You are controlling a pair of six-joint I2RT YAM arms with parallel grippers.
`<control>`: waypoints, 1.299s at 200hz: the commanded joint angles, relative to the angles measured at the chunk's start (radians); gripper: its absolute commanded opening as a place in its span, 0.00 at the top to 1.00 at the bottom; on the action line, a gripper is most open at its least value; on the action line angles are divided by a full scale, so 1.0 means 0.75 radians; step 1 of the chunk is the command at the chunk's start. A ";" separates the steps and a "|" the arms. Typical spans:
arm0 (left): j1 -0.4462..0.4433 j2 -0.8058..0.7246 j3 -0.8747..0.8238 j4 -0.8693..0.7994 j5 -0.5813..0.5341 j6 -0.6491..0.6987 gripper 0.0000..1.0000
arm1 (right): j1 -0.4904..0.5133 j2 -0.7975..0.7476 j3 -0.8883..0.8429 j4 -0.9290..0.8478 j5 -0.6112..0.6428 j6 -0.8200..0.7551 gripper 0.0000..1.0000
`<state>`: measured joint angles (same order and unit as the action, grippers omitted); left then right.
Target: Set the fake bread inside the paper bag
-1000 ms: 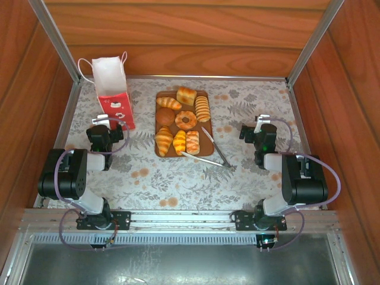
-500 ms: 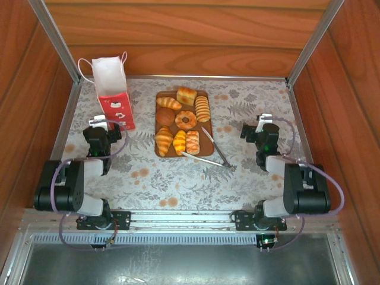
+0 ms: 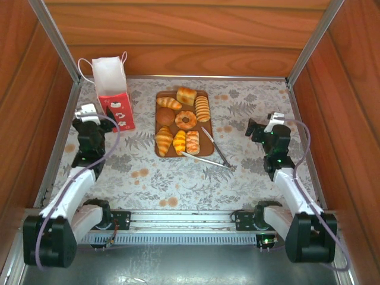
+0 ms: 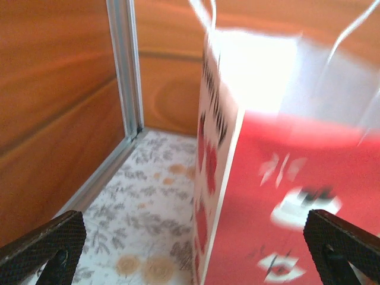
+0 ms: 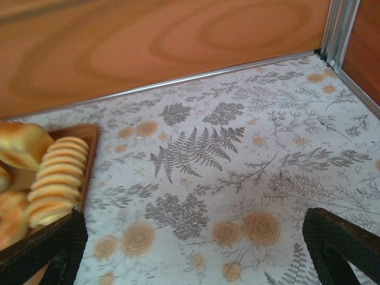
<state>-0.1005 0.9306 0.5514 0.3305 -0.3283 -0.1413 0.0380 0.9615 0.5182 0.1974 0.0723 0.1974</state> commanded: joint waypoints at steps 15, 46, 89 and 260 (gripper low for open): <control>-0.011 -0.092 0.525 -0.898 0.145 -0.159 0.02 | -0.006 -0.079 0.341 -0.493 -0.211 0.163 0.00; -0.063 0.071 0.831 -1.198 0.297 -0.252 0.07 | -0.006 0.012 0.597 -0.777 -0.356 0.234 0.01; -0.150 0.535 1.334 -1.527 0.392 -0.318 0.08 | -0.002 0.144 0.711 -0.871 -0.549 0.289 0.03; -0.167 1.297 2.024 -1.813 0.203 -0.175 0.63 | 0.000 0.193 0.592 -0.753 -0.494 0.332 0.05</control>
<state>-0.2222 1.8885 2.0251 -0.9691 -0.1562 -0.2901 0.0387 1.1095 0.9714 -0.3817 -0.2985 0.4370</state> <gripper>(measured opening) 0.431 0.955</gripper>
